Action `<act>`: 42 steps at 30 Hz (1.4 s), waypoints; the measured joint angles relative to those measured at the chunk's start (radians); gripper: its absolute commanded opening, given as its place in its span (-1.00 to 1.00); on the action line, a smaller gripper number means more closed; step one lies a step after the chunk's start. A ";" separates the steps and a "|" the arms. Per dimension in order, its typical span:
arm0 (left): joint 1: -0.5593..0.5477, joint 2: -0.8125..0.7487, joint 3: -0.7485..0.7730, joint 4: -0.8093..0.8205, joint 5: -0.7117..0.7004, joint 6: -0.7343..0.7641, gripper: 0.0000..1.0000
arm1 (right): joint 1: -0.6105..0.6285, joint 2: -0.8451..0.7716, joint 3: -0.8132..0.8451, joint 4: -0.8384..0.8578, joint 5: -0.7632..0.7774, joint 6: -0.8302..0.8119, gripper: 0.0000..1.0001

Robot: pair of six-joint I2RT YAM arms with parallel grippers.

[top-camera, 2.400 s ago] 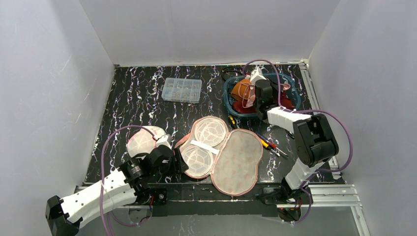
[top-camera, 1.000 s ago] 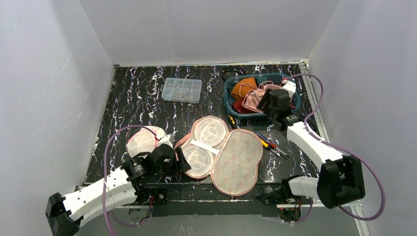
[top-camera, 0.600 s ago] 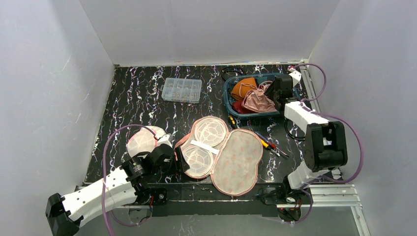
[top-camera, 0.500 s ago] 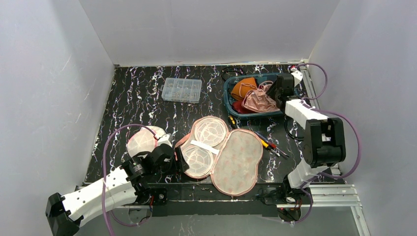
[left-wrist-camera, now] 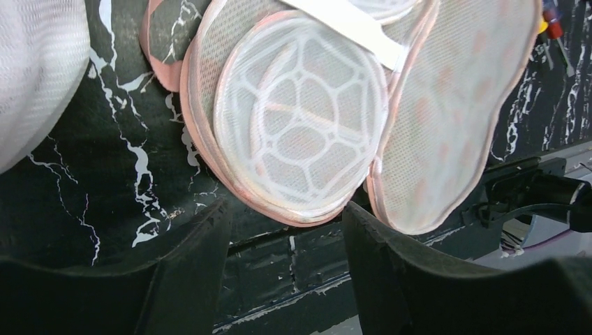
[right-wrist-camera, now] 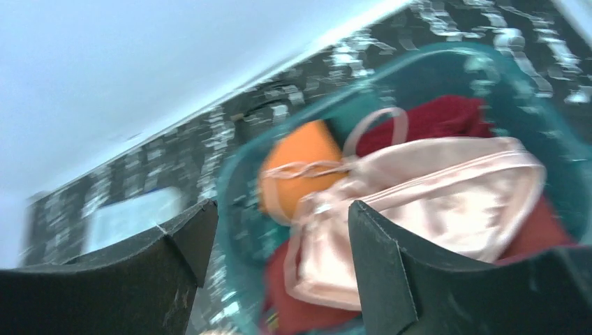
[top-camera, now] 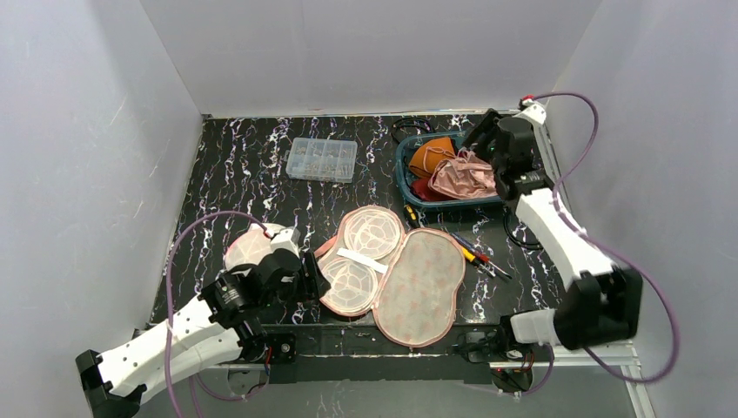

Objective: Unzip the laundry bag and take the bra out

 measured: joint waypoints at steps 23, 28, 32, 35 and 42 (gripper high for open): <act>0.000 0.074 0.112 0.003 0.021 0.203 0.17 | 0.420 -0.737 -0.661 -0.533 -0.018 0.386 0.37; 0.000 0.071 0.103 0.005 0.020 0.183 0.16 | 0.420 -0.753 -0.752 -0.548 -0.004 0.459 0.17; 0.000 0.071 0.103 0.005 0.020 0.170 0.16 | 0.420 -0.749 -0.782 -0.561 -0.003 0.482 0.04; 0.000 0.071 0.101 0.005 0.020 0.163 0.15 | 0.420 -0.733 -0.783 -0.553 -0.003 0.490 -0.17; 0.000 0.070 0.101 0.006 0.020 0.151 0.15 | 0.420 -0.666 -0.787 -0.512 -0.016 0.477 -0.62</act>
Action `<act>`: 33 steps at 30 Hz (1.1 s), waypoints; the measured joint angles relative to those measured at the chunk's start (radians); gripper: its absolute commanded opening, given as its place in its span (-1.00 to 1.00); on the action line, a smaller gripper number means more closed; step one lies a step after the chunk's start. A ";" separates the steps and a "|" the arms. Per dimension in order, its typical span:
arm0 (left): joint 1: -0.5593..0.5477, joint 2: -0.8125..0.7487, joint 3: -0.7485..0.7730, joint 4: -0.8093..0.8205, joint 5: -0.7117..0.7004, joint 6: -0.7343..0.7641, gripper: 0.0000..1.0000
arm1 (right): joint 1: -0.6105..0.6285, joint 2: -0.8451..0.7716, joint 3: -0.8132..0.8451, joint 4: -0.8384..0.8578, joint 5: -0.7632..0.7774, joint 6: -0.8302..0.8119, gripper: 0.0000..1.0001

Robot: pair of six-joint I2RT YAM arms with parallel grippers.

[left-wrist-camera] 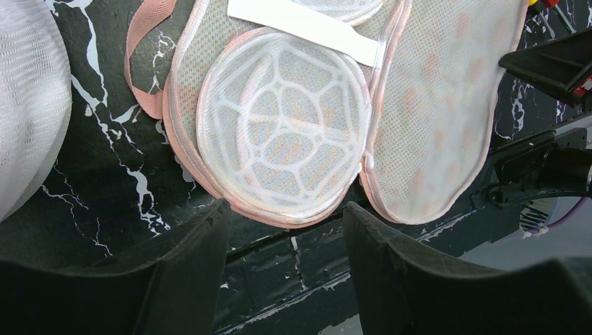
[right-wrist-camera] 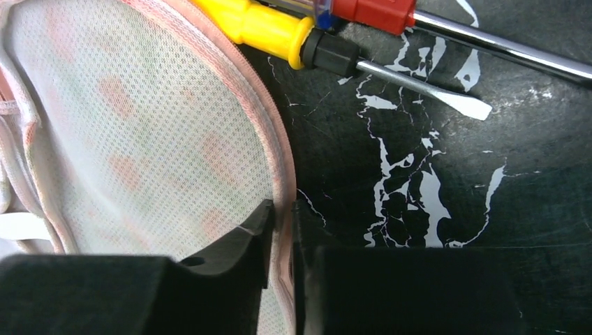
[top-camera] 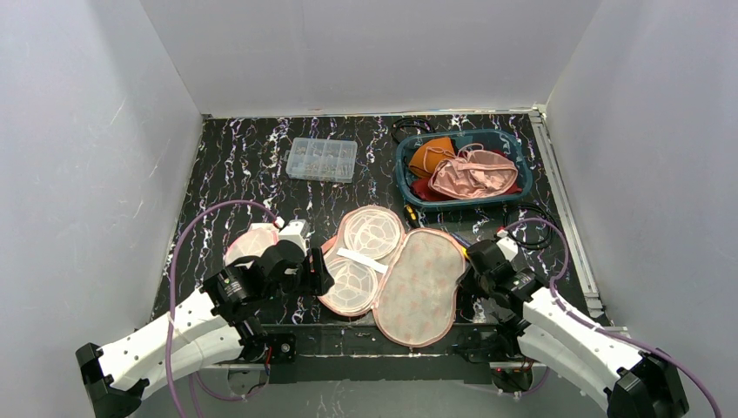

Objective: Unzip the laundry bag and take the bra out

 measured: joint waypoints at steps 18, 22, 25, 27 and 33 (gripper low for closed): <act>0.000 0.018 0.030 0.007 0.005 0.050 0.23 | 0.001 0.095 0.430 -0.122 -0.064 -0.293 -0.97; 0.000 0.052 0.082 0.047 0.039 0.097 0.26 | 0.001 0.135 0.497 -0.115 -0.140 -0.306 -0.97; -0.014 0.098 0.114 0.091 0.063 0.122 0.28 | 0.001 0.173 0.501 -0.084 -0.217 -0.285 -0.97; -0.034 0.130 0.125 0.122 0.072 0.132 0.28 | 0.002 0.207 0.501 -0.050 -0.272 -0.261 -0.97; -0.072 0.188 0.130 0.183 0.090 0.137 0.29 | 0.024 0.320 0.527 0.061 -0.380 -0.195 -0.97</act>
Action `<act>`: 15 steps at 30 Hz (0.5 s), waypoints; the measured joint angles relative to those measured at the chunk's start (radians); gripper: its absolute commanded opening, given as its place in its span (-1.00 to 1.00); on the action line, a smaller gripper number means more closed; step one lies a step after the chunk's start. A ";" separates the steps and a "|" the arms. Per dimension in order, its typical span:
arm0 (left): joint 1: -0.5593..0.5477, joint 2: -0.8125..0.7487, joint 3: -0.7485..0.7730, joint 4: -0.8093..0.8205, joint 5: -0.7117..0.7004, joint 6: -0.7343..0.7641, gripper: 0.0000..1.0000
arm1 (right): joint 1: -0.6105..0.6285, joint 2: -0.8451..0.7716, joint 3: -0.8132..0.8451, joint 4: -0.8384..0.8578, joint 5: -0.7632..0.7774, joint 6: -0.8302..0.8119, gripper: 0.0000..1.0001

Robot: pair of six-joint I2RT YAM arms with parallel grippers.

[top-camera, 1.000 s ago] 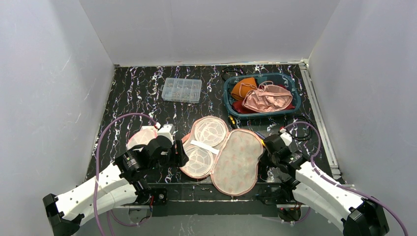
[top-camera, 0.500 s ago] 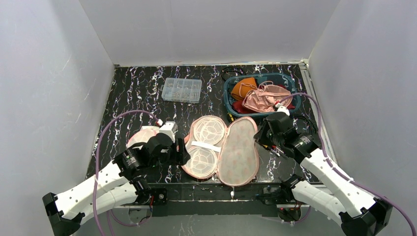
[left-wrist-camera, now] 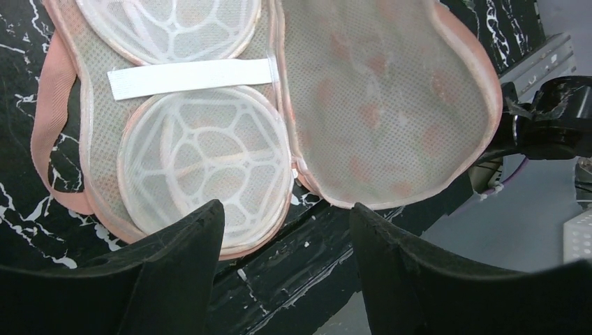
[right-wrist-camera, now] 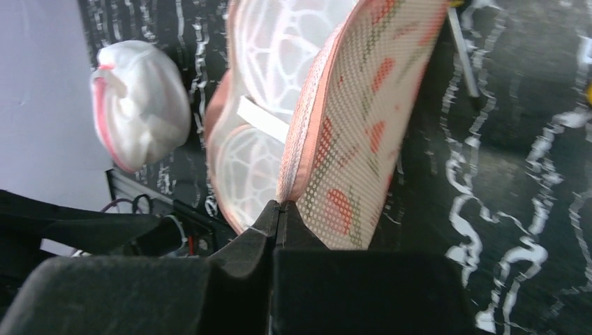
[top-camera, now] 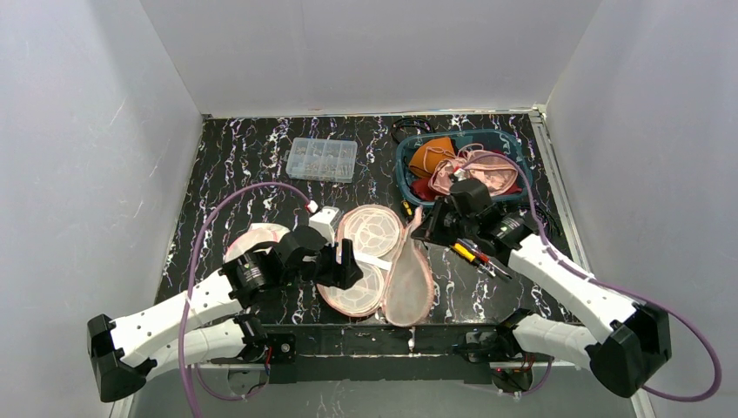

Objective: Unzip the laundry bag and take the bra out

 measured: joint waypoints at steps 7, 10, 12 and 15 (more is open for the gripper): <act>-0.002 0.004 0.000 0.069 0.008 -0.014 0.39 | 0.084 0.127 0.050 0.152 -0.030 0.082 -0.97; -0.002 0.003 0.000 0.098 0.013 -0.030 0.41 | 0.121 0.153 0.050 0.206 -0.009 0.129 -0.97; -0.002 0.003 0.000 0.115 0.014 -0.039 0.41 | 0.147 0.168 0.050 0.246 0.020 0.161 -0.97; -0.002 0.003 0.000 0.131 0.013 -0.050 0.42 | 0.187 0.201 0.051 0.301 0.075 0.206 -0.97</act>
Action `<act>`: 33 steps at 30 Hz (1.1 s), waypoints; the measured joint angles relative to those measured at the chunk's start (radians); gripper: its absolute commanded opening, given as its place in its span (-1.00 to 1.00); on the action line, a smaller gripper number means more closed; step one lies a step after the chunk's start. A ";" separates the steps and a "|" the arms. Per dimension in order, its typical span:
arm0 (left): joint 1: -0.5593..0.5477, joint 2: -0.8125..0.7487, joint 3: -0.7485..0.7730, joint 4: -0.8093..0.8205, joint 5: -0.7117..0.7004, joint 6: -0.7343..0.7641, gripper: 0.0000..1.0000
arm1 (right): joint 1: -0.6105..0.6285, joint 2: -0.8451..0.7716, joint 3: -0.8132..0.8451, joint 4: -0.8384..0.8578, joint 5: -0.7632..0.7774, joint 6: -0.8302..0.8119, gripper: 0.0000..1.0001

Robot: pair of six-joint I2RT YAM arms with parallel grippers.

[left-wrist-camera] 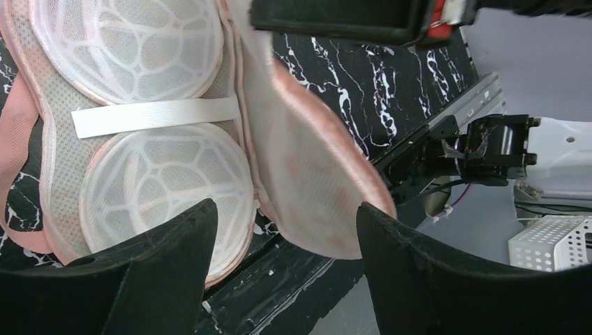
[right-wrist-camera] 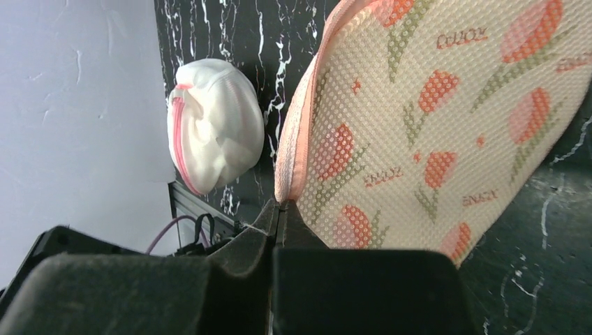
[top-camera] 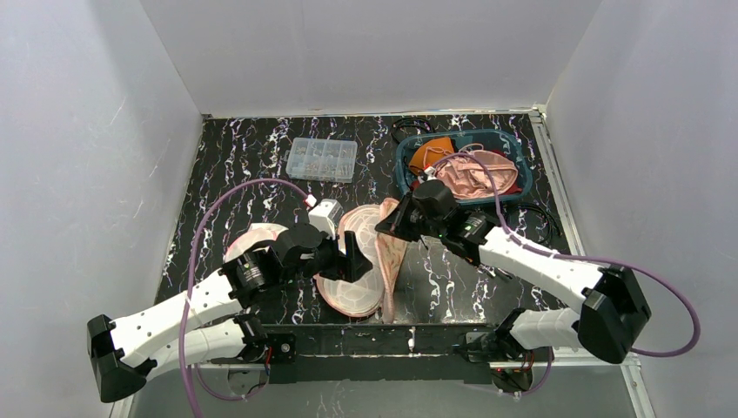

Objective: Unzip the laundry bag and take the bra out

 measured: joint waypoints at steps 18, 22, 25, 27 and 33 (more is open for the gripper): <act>0.000 -0.146 -0.028 -0.073 -0.113 -0.060 0.40 | 0.111 0.229 0.021 0.185 0.227 0.201 -0.97; 0.000 -0.201 -0.033 -0.122 -0.149 -0.082 0.39 | 0.124 0.287 0.035 0.212 0.266 0.236 -0.97; 0.000 -0.237 -0.048 -0.169 -0.185 -0.101 0.39 | 0.131 0.346 0.071 0.225 0.292 0.247 -0.97; 0.000 -0.266 -0.061 -0.207 -0.204 -0.110 0.39 | 0.134 0.378 0.095 0.232 0.302 0.248 -0.70; 0.000 -0.348 -0.076 -0.295 -0.253 -0.135 0.39 | 0.136 0.455 0.169 0.248 0.277 0.183 0.36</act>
